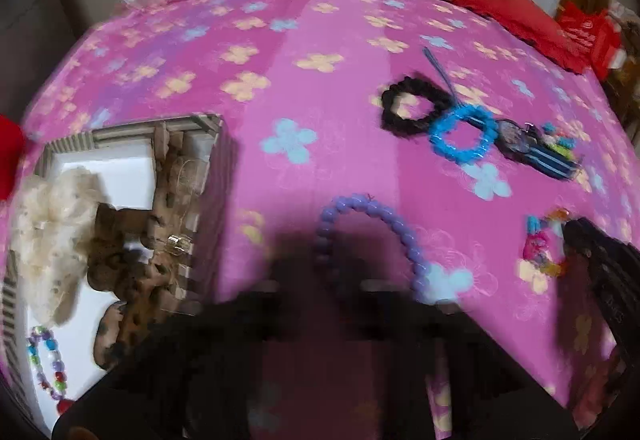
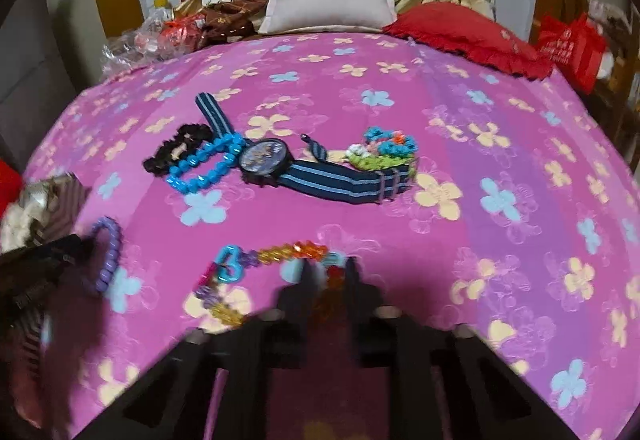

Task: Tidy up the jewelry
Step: 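Grasp orange bead bracelet with right tool while left tool grasps purple bead bracelet, then carry both bracelets into the tray and open both tools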

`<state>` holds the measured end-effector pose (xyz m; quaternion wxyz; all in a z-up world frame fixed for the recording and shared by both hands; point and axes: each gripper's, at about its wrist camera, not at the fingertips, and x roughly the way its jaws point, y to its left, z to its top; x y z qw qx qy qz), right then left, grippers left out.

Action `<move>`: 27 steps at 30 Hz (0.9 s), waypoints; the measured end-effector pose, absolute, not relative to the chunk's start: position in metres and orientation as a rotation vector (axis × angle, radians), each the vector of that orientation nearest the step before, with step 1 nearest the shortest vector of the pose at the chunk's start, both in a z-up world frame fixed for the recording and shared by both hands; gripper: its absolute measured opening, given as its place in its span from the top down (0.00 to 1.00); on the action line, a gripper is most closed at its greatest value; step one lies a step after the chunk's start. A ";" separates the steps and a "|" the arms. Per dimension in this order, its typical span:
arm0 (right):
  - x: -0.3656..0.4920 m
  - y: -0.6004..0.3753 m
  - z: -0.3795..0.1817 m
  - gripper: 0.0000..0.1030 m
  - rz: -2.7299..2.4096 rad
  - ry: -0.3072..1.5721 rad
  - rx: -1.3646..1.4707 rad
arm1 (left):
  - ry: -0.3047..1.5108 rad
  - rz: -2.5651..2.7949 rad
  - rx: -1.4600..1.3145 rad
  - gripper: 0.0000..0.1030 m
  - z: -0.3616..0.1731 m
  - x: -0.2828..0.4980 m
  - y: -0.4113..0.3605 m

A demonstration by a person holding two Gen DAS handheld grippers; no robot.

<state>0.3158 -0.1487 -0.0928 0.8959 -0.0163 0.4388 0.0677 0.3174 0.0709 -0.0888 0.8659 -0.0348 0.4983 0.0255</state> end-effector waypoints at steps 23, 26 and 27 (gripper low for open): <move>0.229 -0.078 0.000 0.92 0.306 0.783 -0.092 | 0.840 -0.090 -0.353 0.93 0.000 0.222 0.164; 0.220 -0.052 0.012 0.92 0.362 0.779 -0.100 | 0.847 -0.079 -0.384 0.93 -0.005 0.218 0.185; 0.218 -0.046 0.014 0.92 0.377 0.779 -0.102 | 0.852 -0.074 -0.396 0.93 -0.008 0.218 0.193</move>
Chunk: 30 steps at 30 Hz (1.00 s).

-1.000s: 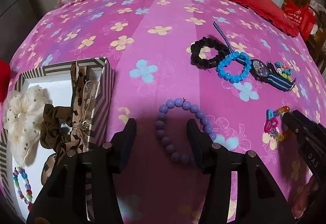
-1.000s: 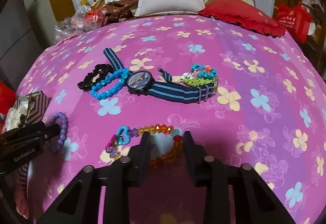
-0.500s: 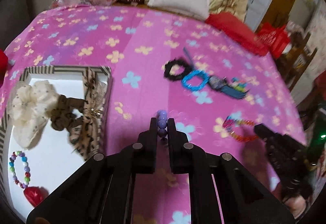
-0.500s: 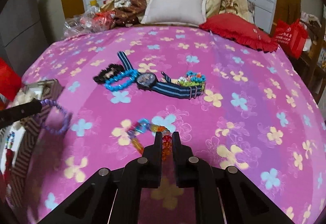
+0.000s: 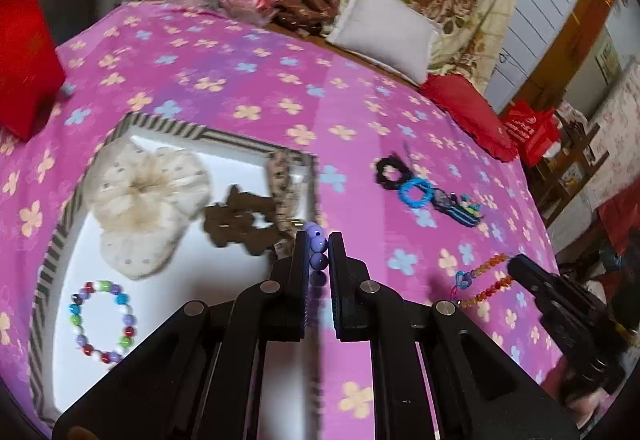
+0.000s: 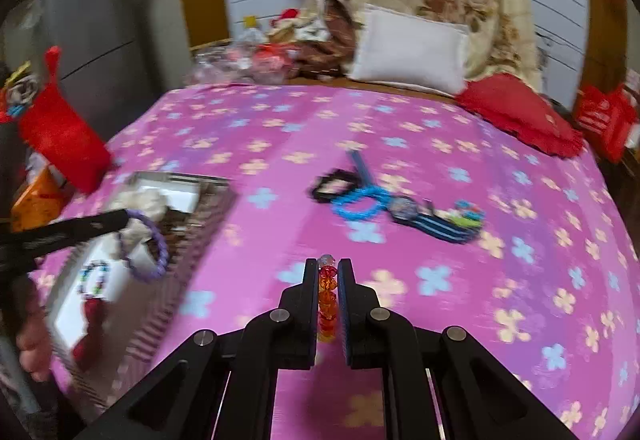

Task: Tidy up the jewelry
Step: 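Carry both bracelets into the tray and open both tools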

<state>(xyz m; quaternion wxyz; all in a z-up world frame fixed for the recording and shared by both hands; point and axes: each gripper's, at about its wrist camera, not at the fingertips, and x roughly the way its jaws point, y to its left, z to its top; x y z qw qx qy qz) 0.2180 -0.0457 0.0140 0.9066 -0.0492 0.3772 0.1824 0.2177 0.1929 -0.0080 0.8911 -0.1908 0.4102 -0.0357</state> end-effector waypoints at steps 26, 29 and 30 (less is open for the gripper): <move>0.195 0.136 -0.042 0.92 0.736 1.059 -0.084 | 1.016 0.113 -0.493 0.93 -0.067 0.220 0.288; 0.193 0.135 -0.051 0.92 0.688 1.061 -0.144 | 1.006 0.083 -0.491 0.92 -0.064 0.222 0.284; 0.195 0.134 -0.053 0.92 0.683 1.066 -0.148 | 1.003 0.067 -0.491 0.89 -0.063 0.222 0.282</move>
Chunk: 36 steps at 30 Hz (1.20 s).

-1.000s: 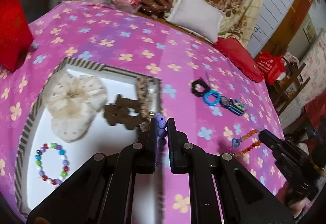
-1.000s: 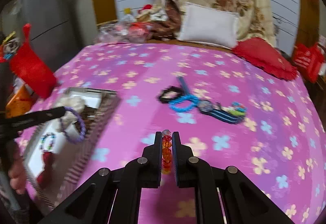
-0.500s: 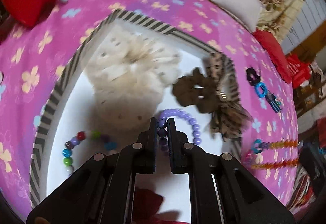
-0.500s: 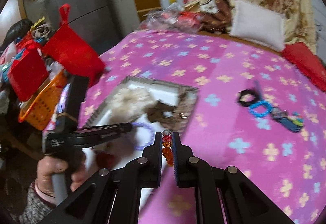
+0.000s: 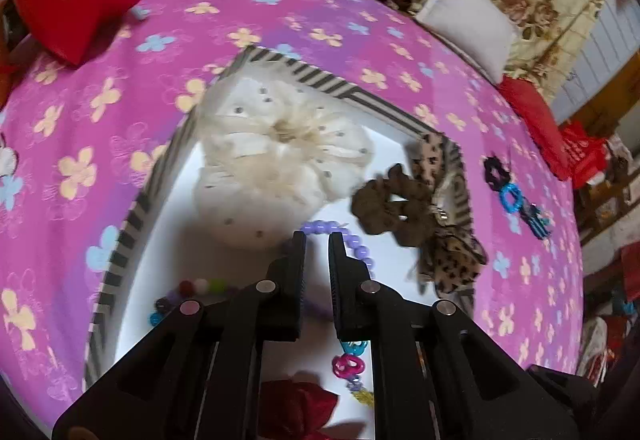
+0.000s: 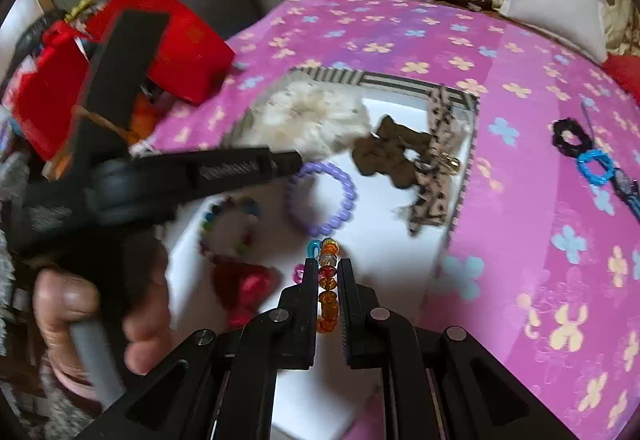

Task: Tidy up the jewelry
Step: 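Carry both bracelets into the tray and open both tools, then withdraw both tools and move right tool toward blue bead bracelet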

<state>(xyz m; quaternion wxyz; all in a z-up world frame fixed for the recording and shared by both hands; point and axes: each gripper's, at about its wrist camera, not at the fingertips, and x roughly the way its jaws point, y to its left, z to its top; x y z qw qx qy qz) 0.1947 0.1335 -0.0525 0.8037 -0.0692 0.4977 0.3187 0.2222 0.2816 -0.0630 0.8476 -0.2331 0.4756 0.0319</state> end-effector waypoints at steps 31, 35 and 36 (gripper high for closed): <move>0.181 -0.007 -0.017 0.63 0.305 0.819 -0.070 | 0.909 0.086 -0.398 0.67 -0.029 0.209 0.240; 0.189 -0.047 -0.015 0.63 0.300 0.876 0.124 | 0.872 0.038 -0.370 0.67 -0.016 0.201 0.214; 0.192 -0.055 -0.016 0.63 0.285 0.890 0.150 | 0.862 0.027 -0.362 0.67 -0.013 0.199 0.207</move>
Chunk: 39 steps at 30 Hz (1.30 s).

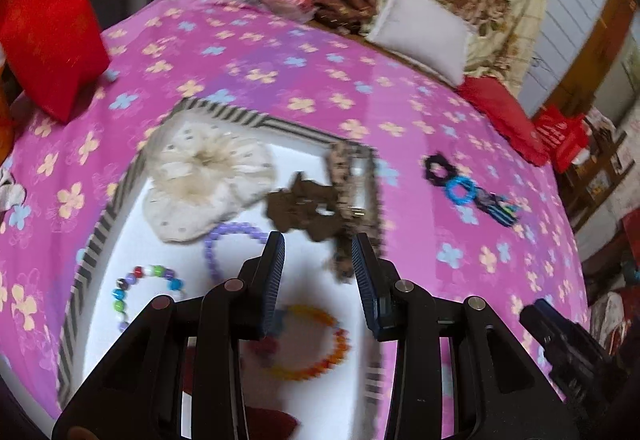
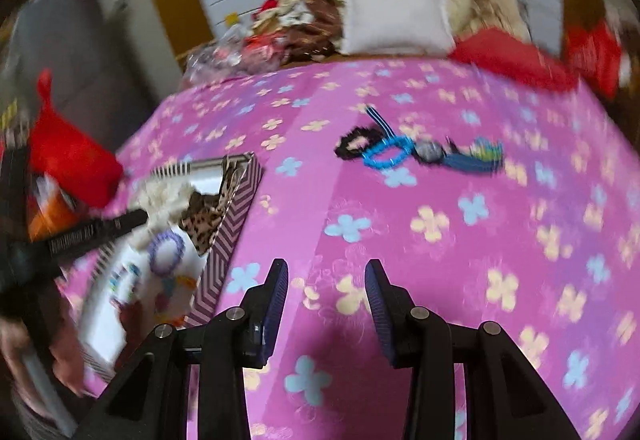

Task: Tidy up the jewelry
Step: 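Withdraw both tools and move right tool toward blue bead bracelet, then grasp blue bead bracelet with right tool and lift it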

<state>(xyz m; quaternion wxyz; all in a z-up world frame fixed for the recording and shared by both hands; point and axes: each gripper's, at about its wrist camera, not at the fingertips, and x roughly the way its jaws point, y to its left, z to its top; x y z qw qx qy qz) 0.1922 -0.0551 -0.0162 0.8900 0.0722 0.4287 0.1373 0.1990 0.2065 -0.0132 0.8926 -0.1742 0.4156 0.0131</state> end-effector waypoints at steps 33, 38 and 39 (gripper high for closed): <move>0.435 -0.055 -0.080 0.67 0.138 1.044 -0.181 | 1.004 -0.274 -0.280 0.64 -0.058 0.208 0.100; 0.421 -0.042 -0.086 0.91 0.260 1.138 -0.144 | 1.012 -0.259 -0.278 0.64 -0.060 0.209 0.101; 0.413 -0.038 -0.086 0.91 0.270 1.136 -0.167 | 1.014 -0.256 -0.277 0.64 -0.061 0.210 0.101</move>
